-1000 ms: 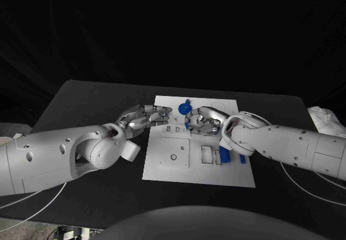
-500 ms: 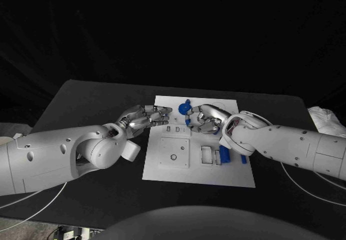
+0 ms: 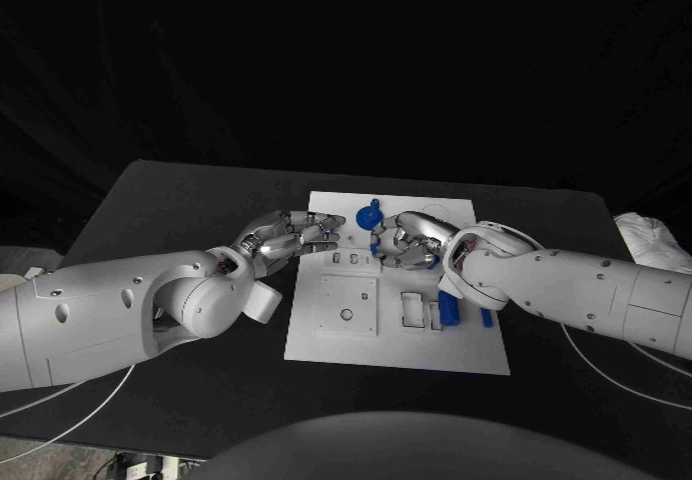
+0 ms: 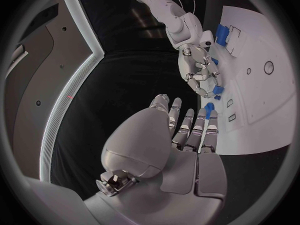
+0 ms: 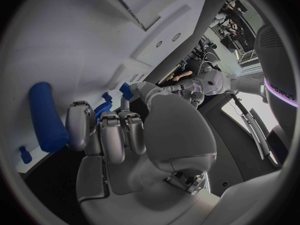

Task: Assemble the parts on the task board

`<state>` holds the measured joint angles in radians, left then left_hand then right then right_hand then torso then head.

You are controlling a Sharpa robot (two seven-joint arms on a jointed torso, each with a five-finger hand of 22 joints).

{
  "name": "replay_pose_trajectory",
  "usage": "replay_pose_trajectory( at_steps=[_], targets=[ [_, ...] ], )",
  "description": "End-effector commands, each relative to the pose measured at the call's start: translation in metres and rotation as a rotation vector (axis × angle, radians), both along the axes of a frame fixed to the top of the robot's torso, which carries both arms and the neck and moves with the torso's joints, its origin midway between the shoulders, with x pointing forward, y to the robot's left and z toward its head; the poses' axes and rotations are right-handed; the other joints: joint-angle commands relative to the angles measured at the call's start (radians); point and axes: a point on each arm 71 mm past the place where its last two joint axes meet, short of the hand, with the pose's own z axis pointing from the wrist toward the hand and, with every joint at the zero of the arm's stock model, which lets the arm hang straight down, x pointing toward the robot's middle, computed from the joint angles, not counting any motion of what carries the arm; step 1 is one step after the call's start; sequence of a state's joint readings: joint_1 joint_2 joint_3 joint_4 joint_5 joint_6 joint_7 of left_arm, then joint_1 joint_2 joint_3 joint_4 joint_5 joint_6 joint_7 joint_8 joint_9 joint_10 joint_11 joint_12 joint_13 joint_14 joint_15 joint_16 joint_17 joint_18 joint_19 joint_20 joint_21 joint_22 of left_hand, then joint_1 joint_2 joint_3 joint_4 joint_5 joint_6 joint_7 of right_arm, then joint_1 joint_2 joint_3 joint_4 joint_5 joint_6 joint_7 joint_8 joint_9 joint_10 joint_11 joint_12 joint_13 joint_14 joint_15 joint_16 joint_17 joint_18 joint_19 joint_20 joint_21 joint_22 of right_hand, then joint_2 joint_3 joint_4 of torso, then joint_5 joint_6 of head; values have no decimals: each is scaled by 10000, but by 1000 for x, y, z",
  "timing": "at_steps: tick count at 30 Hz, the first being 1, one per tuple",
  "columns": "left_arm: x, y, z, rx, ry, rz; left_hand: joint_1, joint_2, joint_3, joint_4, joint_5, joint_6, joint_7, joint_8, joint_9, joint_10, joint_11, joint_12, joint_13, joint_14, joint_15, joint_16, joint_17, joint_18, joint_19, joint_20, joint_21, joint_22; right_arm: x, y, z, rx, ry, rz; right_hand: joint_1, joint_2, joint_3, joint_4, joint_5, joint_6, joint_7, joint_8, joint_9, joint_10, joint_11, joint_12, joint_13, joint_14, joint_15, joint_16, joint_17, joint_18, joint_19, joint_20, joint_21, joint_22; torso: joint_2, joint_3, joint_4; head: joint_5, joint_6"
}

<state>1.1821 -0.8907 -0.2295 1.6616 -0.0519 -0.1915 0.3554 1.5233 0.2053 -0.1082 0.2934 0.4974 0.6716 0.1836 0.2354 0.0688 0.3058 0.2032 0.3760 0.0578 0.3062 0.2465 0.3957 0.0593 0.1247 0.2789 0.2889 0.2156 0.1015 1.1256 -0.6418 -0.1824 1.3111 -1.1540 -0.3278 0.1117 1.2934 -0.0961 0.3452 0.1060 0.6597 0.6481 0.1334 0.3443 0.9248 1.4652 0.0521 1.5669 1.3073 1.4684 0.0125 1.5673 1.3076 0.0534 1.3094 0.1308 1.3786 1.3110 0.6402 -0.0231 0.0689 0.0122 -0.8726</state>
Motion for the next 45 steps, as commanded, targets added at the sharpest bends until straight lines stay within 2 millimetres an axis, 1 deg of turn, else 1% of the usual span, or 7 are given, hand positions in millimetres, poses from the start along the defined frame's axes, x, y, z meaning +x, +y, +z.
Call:
replay_pose_trajectory(
  at_steps=[1, 9, 20, 26, 38, 45],
  targets=[
    [-1, -3, 1, -101, -35, -215, -76, -12, 44, -13, -11, -68, 414, 60, -10, -10, 74, 33, 13, 86, -6, 33, 9, -125, 58, 23, 45, 9, -2, 0, -5, -323, 311, 186, -53, 26, 0, -64, -48, -77, -3, 69, -30, 1056, 63, 39, 2635, 1024, 67, 35, 2632, 161, -167, 8, -99, 1664, 5, 4, 4, -7, 0],
    [-1, -3, 0, -77, -13, -228, -76, -12, 44, -13, -11, -68, 414, 60, -10, -10, 74, 33, 13, 86, -6, 33, 9, -125, 58, 23, 45, 9, -2, 1, -6, -353, 377, 221, -89, 40, 34, -106, -68, -141, 0, 100, -106, 1056, 71, 39, 2635, 1024, 80, 35, 2632, 220, -441, 20, -309, 1581, 6, -1, -1, 16, 0],
    [-1, -3, 0, -64, 27, -257, -81, -10, 49, -13, -12, -73, 424, 62, -10, -10, 86, 35, 13, 88, -2, 41, 10, -127, 60, 24, 49, 10, -2, 0, -7, -468, 530, 205, -147, 55, 104, -170, -115, -284, 16, 107, -269, 1056, 87, 39, 2635, 1024, 100, 35, 2632, 329, -948, 41, -713, 1424, 4, 3, 1, 8, 0],
    [-1, -3, 0, -51, 47, -259, -84, -9, 51, -13, -12, -75, 430, 64, -11, -10, 92, 38, 13, 92, 2, 49, 11, -128, 62, 24, 52, 11, -1, -1, -8, -519, 569, 166, -168, 47, 139, -206, -111, -363, 41, 103, -347, 829, 106, -74, 2529, 1024, 114, 35, 2632, 381, -1193, 53, -917, 1348, 4, 0, -6, 8, 0],
    [-1, -3, -1, -27, 78, -256, -85, -9, 52, -13, -13, -76, 432, 64, -11, -10, 95, 39, 13, 93, 3, 52, 11, -128, 63, 24, 53, 11, -2, 1, -7, -425, 494, 273, -234, 0, 155, -244, -135, -626, 50, 27, -496, 743, 120, -121, 2486, 1024, 132, 35, 2632, 401, -1304, 73, -1042, 1314, 5, 2, 4, 5, 0],
    [-1, -3, -1, -17, 98, -263, -92, -6, 54, -11, -14, -79, 442, 66, -11, -16, 104, 34, 11, 93, 8, 56, 11, -130, 60, 25, 52, 10, -2, 2, -7, -367, 429, 295, -236, 4, 160, -249, -136, -652, 50, 23, -510, 777, 120, -103, 2502, 1024, 133, 35, 2632, 396, -1283, 75, -1031, 1322, 4, 1, 5, 11, 0]
  ],
)
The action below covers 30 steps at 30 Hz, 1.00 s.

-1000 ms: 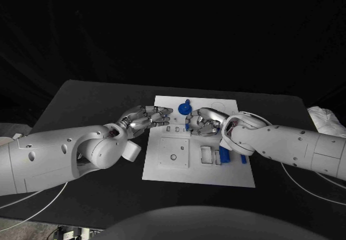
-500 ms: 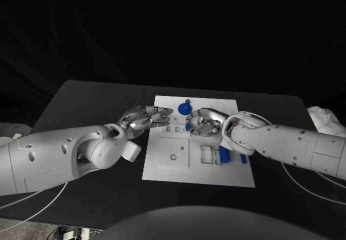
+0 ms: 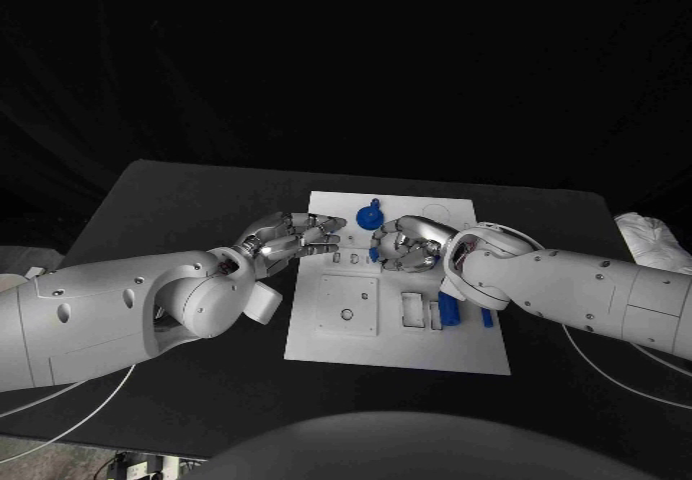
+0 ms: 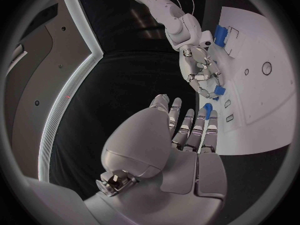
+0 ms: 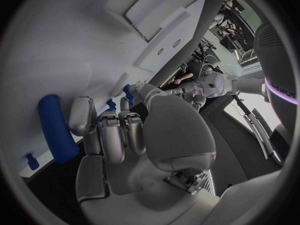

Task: Assemble the parts on the task board

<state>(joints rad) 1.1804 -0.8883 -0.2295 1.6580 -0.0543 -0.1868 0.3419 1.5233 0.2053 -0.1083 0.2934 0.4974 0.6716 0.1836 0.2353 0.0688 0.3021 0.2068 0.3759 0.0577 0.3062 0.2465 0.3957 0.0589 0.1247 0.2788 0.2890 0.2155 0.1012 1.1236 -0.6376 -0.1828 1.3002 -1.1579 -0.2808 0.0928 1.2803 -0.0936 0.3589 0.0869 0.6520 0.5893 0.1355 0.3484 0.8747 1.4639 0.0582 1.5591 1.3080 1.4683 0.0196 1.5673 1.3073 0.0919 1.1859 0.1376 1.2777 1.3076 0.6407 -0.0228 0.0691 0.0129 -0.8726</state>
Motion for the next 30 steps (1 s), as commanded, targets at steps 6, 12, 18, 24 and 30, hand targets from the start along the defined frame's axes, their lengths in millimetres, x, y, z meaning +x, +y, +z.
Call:
replay_pose_trajectory(
  at_steps=[6, 12, 18, 24, 30],
  targets=[
    [-1, -2, 1, -77, -1, -193, -92, -6, 55, -10, -14, -79, 442, 66, -11, 20, 68, 35, 12, 92, 8, 56, 15, -130, 61, 24, 52, 14, -2, 3, -1, -25, -23, 222, -104, -28, 22, -72, -87, -76, 29, -10, -22, 786, 59, -27, 2493, 1025, 63, 35, 2635, 10, -47, 10, -27, 1357, 0, -1, -1, 16, 0],
    [-1, -2, 0, -67, 9, -191, -100, -5, 55, -8, -18, -82, 450, 68, -12, 17, 77, 35, 11, 89, 11, 56, 15, -132, 63, 24, 56, 15, -2, 4, -1, -36, 1, 253, -151, -68, -30, -150, -703, -362, 57, -94, -244, 730, 90, -55, 2464, 1025, 88, 35, 2635, 23, -111, 31, -124, 1343, -1, 2, -7, 21, 0],
    [-1, -2, 0, -60, 19, -190, -100, -5, 55, -8, -18, -82, 450, 68, -12, 17, 77, 35, 11, 89, 11, 56, 15, -132, 63, 24, 56, 15, -2, 3, -1, -52, -27, 295, -360, -93, -647, -115, -4046, -1374, 126, -593, -1045, 557, 183, -134, 2381, 1025, 190, 35, 2635, 57, -289, 114, -374, 1293, 1, 2, -5, 9, 0],
    [0, -1, 0, -41, 22, -166, -100, -5, 55, -8, -18, -82, 450, 68, -12, 17, 77, 35, 11, 89, 11, 56, 15, -132, 63, 24, 56, 15, -2, 3, 0, 46, -195, 306, -393, -21, -1373, 54, -5276, -2189, 77, -812, -1905, 415, 203, -189, 2319, 1025, 212, 35, 2635, 103, -480, 172, -634, 1244, 0, 1, -2, 15, 0],
    [0, -1, 0, -41, 16, -158, -100, -5, 55, -8, -18, -82, 450, 68, -12, 17, 77, 35, 11, 89, 11, 56, 15, -132, 63, 24, 56, 15, -2, 1, 4, 454, -575, 262, -391, 10, -1803, 315, -5646, -2280, -56, -650, -2358, -133, 219, -430, 2085, 1020, 261, 32, 2633, 250, -1201, 185, -1280, 1041, 1, -3, -2, 16, 0]
  ],
)
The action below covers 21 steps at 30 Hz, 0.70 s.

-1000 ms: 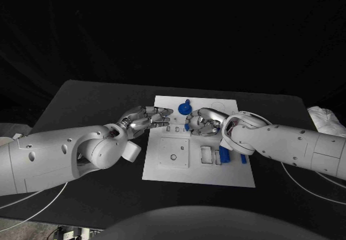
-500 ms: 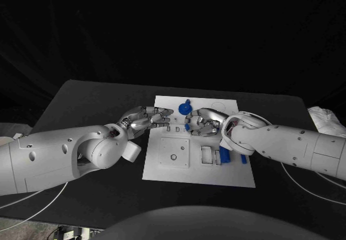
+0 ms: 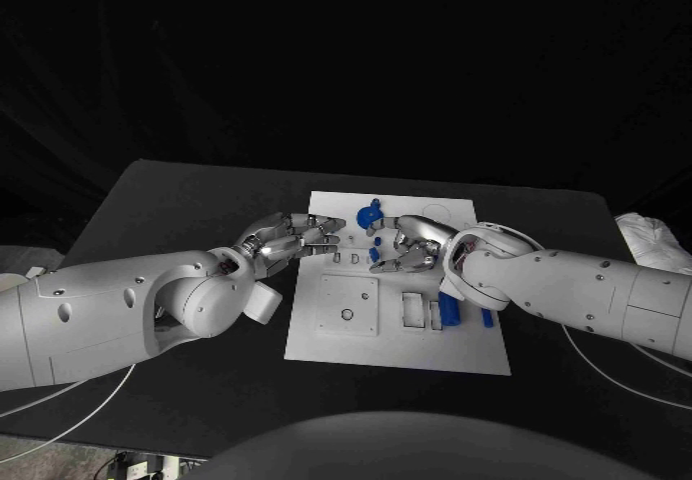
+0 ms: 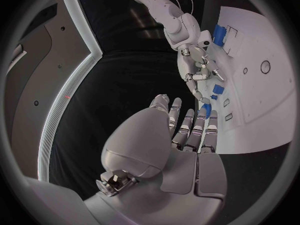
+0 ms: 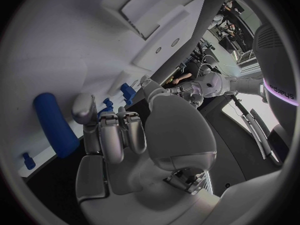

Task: Assemble the parts on the task board

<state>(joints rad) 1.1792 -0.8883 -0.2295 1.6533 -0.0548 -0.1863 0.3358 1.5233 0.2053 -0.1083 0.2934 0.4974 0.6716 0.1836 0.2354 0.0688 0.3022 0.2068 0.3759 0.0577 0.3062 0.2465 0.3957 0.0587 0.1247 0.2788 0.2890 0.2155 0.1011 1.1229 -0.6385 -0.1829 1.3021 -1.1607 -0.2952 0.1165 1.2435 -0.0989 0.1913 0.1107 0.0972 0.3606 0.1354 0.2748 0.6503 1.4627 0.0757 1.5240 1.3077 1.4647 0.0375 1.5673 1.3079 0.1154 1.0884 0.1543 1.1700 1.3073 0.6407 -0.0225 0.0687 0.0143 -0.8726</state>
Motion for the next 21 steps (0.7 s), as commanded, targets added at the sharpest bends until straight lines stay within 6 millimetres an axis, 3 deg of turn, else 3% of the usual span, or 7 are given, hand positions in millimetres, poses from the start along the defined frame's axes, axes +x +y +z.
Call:
replay_pose_trajectory(
  at_steps=[1, 4, 8, 11, 15, 17, 21],
  targets=[
    [-1, -2, 1, -102, -40, -181, -100, -5, 55, -8, -18, -82, 450, 68, -12, 17, 77, 35, 11, 89, 11, 56, 16, -132, 63, 24, 56, 16, -1, 0, 4, 439, -475, 114, -38, 53, -234, 171, -209, 33, -79, 150, -214, -274, 64, -144, 2026, 1018, 105, 15, 2613, 44, -394, 30, -354, 1001, 1, -6, 0, 7, 0],
    [-1, -3, 1, -101, -41, -180, -118, -1, 56, -5, -22, -88, 463, 71, -13, 14, 91, 38, 10, 90, 14, 66, 17, -135, 68, 24, 63, 19, -1, -1, 8, 900, -681, 125, -154, -121, -582, 575, -459, 42, -159, 285, -473, -1123, 158, -515, 1688, 388, 184, -266, 2379, 177, -1254, 98, -1090, 771, 0, -4, 3, -6, 0],
    [-1, -2, 1, -94, -43, -169, -118, -1, 56, -5, -22, -88, 463, 71, -13, 14, 91, 38, 10, 90, 14, 66, 17, -135, 68, 24, 63, 19, 1, -2, 17, 1579, -784, 237, 68, -283, -1782, 1816, -498, -213, -420, 431, -1088, -4688, 702, -2090, 483, -2362, 567, -1515, 1518, 365, -4188, 426, -3551, 56, -6, -4, 2, -10, 0],
    [-1, -2, 1, -92, -51, -156, -118, -1, 56, -5, -22, -88, 463, 71, -13, 14, 91, 38, 10, 90, 14, 66, 17, -135, 68, 24, 63, 19, 2, -4, 24, 2027, -797, 343, -564, -504, -2646, 1798, -443, -419, -488, 380, -1301, -7954, 811, -3623, -656, -4985, 815, -2773, 693, 315, -4536, 499, -3879, -35, -6, 0, 4, -15, 0],
    [0, -2, 1, -92, -62, -144, -122, 0, 57, -6, -23, -89, 466, 72, -13, 16, 95, 42, 11, 89, 15, 68, 17, -136, 69, 24, 64, 19, 4, -6, 31, 2624, -709, 410, -932, -882, -3688, 1864, -416, -652, -667, 277, -1703, -9876, 1087, -4801, -1289, -9002, 1102, -4950, -580, 148, -5317, 635, -4614, -315, -8, -1, 0, -35, 0],
    [0, -2, 1, -95, -67, -143, -123, -2, 56, -6, -24, -89, 467, 73, -13, 15, 95, 42, 11, 88, 15, 69, 17, -136, 69, 24, 64, 19, 5, -7, 35, 3018, -583, 438, -1096, -1196, -4030, 1909, -475, -713, -720, 252, -1920, -10399, 1297, -5303, -1543, -9592, 1309, -5422, -810, 60, -5742, 720, -5074, -523, -6, -2, 1, -44, 0],
    [-1, -2, 1, -114, -97, -133, -125, -7, 55, -7, -26, -90, 469, 73, -13, 15, 97, 42, 11, 88, 15, 70, 16, -137, 68, 23, 64, 19, 6, -11, 42, 4136, 42, 430, -1472, -854, -4004, 1892, -463, -596, -781, 326, -2225, -11197, 1711, -6306, -2208, -10704, 1732, -6451, -1434, -113, -6560, 925, -6071, -1039, -1, 3, 0, -29, 0]
  ],
)
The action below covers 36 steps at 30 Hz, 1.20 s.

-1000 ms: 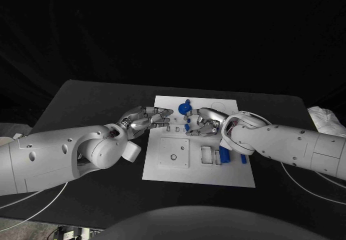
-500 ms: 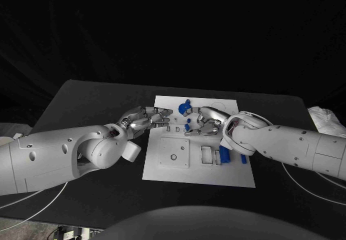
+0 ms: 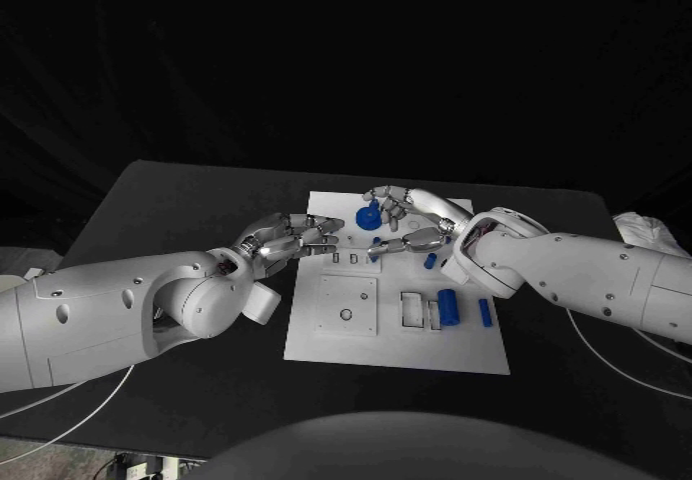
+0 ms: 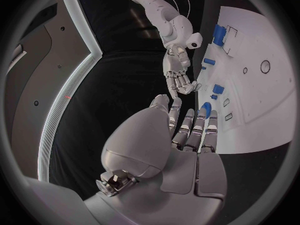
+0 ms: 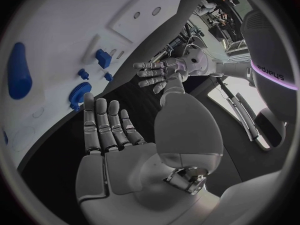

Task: Assemble the parts on the task board

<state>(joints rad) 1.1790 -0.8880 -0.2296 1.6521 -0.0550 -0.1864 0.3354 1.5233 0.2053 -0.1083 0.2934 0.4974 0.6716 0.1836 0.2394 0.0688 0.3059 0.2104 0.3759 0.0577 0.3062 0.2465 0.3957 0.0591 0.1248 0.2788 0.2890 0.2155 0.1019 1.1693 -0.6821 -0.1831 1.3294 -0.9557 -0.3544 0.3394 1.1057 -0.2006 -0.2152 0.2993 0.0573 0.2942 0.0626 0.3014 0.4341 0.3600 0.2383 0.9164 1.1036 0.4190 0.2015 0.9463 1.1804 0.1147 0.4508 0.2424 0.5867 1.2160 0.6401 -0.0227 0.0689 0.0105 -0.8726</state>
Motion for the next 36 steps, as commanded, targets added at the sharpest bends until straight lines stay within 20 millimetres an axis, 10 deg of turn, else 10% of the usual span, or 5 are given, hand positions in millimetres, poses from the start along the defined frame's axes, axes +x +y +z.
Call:
replay_pose_trajectory(
  at_steps=[1, 16, 20, 27, 36],
  targets=[
    [-1, -2, 2, -131, -117, -128, -126, -10, 53, -8, -27, -90, 469, 34, -12, -22, 61, 43, 11, 89, 16, 72, 13, -138, 69, 23, 66, 10, -1, -1, 9, 1958, 854, 382, -170, 317, 137, 24, -70, 124, -45, 87, -88, -211, 105, -300, -235, -311, 118, -310, -226, -112, -237, 63, -319, -172, 10, 4, 0, 9, 0],
    [5, 1, 26, 1424, -2180, 503, -1139, -875, -903, -92, -2404, 538, 427, 469, 49, 3738, -73, 3172, 1021, 4257, -872, 3554, 1122, 533, 4079, -166, 2775, 1177, -5, -62, 70, 4157, 767, -1422, -741, 3184, -401, -139, 72, 1518, 70, 861, -1180, 3525, -1061, 118, -2199, 4656, -1121, -269, -2822, 674, 3709, -358, -333, -1103, -85, 71, -59, 64, 0],
    [19, -1, 48, 2969, -3027, 356, -1934, -922, -1628, -203, -3382, 771, -4, 535, 12, 5739, -956, 7041, 3075, 6412, -1790, 7730, 3585, 492, 6483, -1060, 4804, 2219, -11, -78, 82, 3640, 683, -1834, -1008, 3638, -782, -158, 206, 1792, 216, 1127, -1335, 6188, -1901, 1097, -1711, 7883, -1942, 1541, -1294, 605, 5542, -1139, 565, -826, -198, 149, -150, 134, 0],
    [51, -14, 89, 6778, -2572, -957, -4092, -1711, -2313, -81, -4469, 2495, -608, 1512, 307, 12344, -1563, 11895, 14644, 12586, -2397, 11752, 15016, 15, 8936, -1676, 9880, 7488, -19, -93, 81, 2702, 1258, -2314, -865, 4013, -1178, -92, 591, 2330, 292, 1903, -1167, 10059, -2289, 4435, 1939, 10038, -2399, 3883, 1178, 40, 7950, -1643, 3861, 888, -377, 346, -310, 278, 0],
    [81, -37, 111, 11091, 388, -3691, -5699, -2771, -611, 16, -4482, 3006, -1036, 2059, 739, 12649, -2008, 11949, 15131, 12646, -2870, 11751, 15117, -1248, 12920, -2172, 13553, 14689, -27, -96, 71, 1688, 2262, -2404, -365, 4182, -1531, -100, 1065, 2189, 363, 2381, -976, 11627, -2257, 6145, 4083, 11063, -2401, 5593, 3111, -358, 9074, -1668, 6119, 2205, -464, 476, -510, 247, 0]
  ],
)
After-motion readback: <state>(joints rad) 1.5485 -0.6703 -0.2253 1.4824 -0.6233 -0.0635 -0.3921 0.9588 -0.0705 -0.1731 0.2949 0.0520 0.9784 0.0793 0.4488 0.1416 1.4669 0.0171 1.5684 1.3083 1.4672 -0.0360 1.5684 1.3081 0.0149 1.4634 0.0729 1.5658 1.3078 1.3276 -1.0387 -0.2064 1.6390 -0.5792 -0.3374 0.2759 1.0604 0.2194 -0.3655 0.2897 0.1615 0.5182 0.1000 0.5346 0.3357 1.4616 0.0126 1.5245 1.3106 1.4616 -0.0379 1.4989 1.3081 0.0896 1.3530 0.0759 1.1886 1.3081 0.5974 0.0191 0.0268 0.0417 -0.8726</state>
